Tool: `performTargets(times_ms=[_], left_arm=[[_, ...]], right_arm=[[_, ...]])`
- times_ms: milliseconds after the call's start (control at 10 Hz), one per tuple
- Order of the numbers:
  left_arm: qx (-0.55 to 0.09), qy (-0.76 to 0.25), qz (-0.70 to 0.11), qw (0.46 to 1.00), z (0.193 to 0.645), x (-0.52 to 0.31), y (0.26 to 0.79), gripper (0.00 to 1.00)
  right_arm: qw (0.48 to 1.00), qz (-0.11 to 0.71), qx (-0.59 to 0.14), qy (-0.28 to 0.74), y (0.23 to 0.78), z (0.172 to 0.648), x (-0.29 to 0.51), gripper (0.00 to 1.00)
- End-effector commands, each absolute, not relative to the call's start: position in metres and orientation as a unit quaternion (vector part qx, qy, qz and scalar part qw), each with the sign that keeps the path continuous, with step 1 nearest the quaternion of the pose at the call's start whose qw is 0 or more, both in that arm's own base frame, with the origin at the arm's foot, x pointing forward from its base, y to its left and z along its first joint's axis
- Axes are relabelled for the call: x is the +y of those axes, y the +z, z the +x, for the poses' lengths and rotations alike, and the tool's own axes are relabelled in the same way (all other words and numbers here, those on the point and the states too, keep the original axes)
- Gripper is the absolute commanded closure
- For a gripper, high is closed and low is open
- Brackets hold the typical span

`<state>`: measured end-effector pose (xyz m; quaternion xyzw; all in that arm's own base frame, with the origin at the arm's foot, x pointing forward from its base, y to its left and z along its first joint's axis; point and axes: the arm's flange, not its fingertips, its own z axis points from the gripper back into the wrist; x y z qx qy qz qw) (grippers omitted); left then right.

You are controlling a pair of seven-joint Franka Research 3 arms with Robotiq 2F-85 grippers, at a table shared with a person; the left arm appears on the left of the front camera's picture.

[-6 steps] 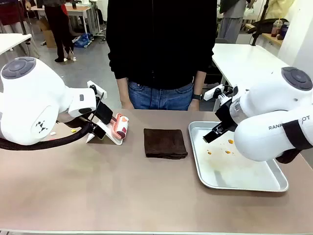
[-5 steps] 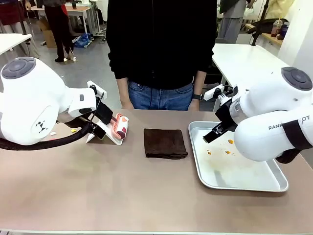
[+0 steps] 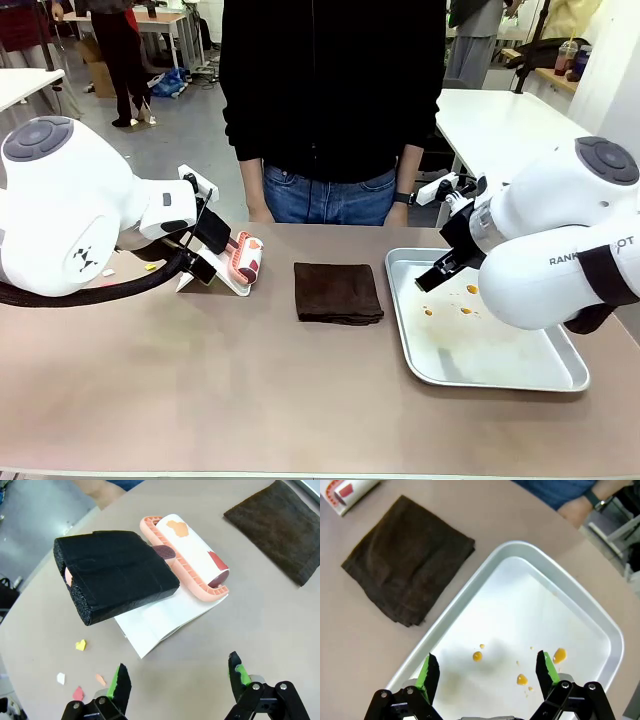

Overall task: Clean the surface of the table.
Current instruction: Hold the Lint Roller with your left hand and the towel with your right hand.

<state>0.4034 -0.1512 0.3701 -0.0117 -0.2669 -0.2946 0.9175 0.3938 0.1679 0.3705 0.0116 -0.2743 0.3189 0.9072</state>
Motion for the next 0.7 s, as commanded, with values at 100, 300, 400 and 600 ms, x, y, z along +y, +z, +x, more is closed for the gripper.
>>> performTargets(times_ms=[100,300,400,600], left_arm=[[-0.267,-0.295,-0.012,0.917,0.403,-0.151,0.37,0.0],[-0.267,-0.295,-0.012,0.917,0.403,-0.151,0.37,0.0],[-0.267,-0.295,-0.012,0.918,0.403,-0.151,0.37,0.0],[-0.226,-0.305,-0.052,0.924,0.381,-0.15,0.395,0.0]], right_arm=[[0.907,0.012,-0.274,0.319,0.371,0.394,0.168,0.0],[0.907,0.012,-0.274,0.319,0.371,0.394,0.168,0.0],[0.907,0.012,-0.274,0.319,0.37,0.394,0.168,0.0],[0.932,0.075,-0.218,0.281,0.39,0.385,0.16,0.0]])
